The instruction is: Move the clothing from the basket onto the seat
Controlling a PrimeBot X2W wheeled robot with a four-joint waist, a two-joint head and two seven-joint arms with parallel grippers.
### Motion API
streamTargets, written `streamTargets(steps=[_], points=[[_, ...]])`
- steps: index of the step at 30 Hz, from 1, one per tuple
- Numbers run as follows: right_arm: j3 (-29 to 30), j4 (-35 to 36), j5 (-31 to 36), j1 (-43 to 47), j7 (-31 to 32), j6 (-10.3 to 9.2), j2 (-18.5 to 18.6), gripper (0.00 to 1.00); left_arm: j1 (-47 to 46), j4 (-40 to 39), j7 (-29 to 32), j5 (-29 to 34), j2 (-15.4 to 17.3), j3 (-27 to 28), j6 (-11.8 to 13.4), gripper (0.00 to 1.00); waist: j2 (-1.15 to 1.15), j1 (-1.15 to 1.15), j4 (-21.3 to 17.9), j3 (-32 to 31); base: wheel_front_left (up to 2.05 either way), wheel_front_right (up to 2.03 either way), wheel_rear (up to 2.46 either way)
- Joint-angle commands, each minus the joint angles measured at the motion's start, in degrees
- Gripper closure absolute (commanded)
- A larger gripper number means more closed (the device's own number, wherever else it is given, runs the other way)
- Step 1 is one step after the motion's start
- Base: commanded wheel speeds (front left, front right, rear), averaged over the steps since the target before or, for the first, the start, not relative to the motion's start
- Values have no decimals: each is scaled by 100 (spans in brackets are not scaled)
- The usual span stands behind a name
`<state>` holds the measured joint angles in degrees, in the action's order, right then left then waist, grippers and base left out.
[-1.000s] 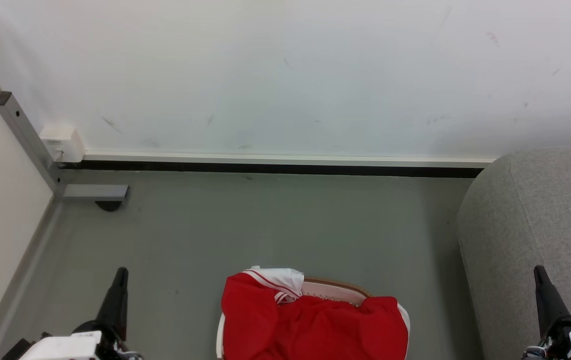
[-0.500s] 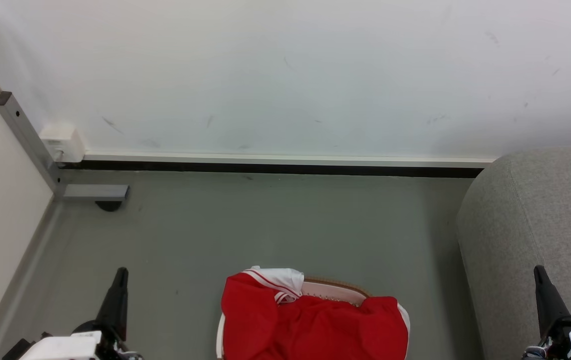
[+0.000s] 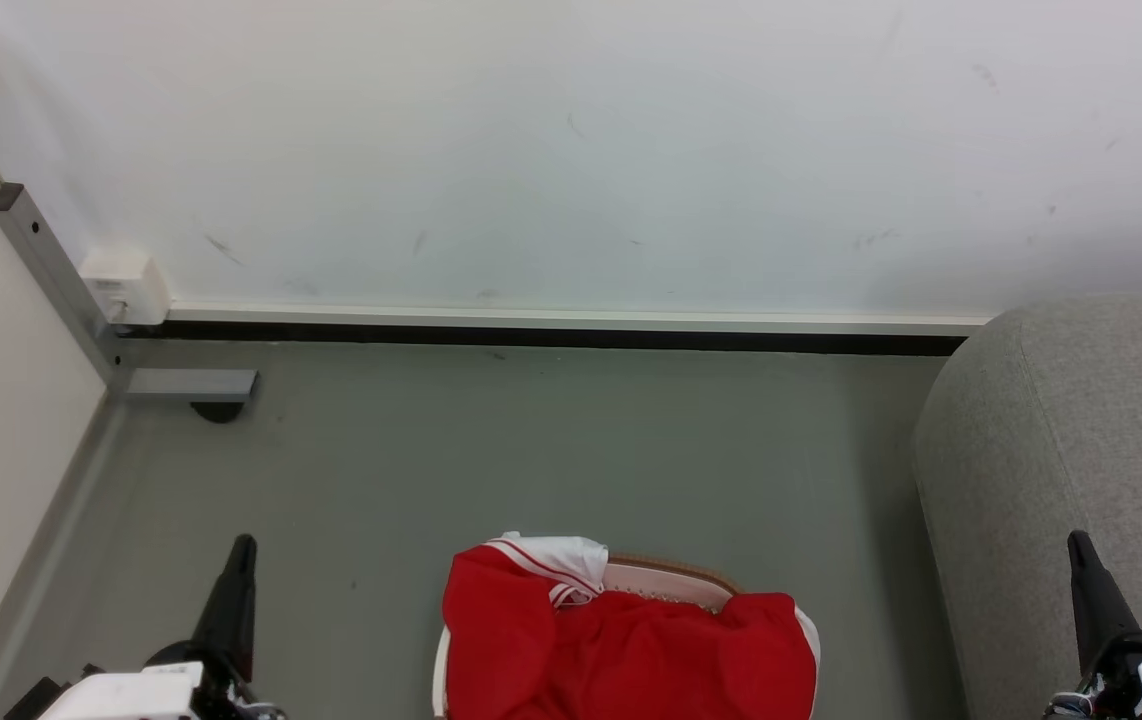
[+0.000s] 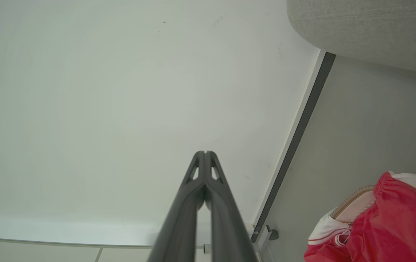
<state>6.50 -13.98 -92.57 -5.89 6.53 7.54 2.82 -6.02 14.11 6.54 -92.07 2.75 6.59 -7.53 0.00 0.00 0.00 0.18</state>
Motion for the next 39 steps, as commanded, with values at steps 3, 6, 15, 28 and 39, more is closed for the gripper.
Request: streamTargets(steps=[3,6,15,28,39], points=[[16,-13,42,-75,7,-13,10,100,-48,-8,11,-67,16,1,-3,100,0,0,0,0,0,0,0],[-1,1,0,0,0,0,0,0,0,-2,-1,0,0,-1,0,0,0,0,0,0,0,0,0],[-193,9,-19,136,-165,0,-44,0,156,34,-175,65,-36,-55,0,0,0,0,3,0,0,0,0],[-481,379,639,146,-523,-1,-21,0,233,-412,-527,1108,-24,-53,1,0,0,0,-37,-5,0,0,0],[-703,618,1923,126,-784,-2,54,0,297,-747,-785,2555,-14,-124,95,0,0,0,-74,-2,0,0,0]])
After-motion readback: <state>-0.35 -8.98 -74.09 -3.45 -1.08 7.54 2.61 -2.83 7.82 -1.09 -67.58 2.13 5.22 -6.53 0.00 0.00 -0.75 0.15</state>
